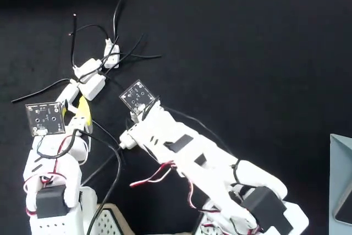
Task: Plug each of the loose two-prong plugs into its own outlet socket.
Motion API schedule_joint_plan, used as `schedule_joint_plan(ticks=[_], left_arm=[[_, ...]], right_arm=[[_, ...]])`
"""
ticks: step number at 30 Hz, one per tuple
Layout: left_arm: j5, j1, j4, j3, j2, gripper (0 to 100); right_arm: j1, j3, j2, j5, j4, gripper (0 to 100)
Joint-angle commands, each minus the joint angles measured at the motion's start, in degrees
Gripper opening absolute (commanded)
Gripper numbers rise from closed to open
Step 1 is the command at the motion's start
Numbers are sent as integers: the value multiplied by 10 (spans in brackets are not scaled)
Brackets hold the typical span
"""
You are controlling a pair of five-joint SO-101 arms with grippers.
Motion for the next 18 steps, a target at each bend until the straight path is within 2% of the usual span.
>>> schedule_joint_plan(ticks=[1, 5, 13, 18], left_arm=[[-2, 2, -12, 7, 1, 151], [-2, 71, -33, 27, 1, 152], [40, 145, -181, 118, 1, 152], [39, 187, -193, 124, 2, 152]], right_arm=[[8, 14, 8, 6, -2, 11], [8, 14, 8, 5, -2, 11], [8, 15, 8, 4, -2, 11], [8, 15, 8, 6, -2, 11]])
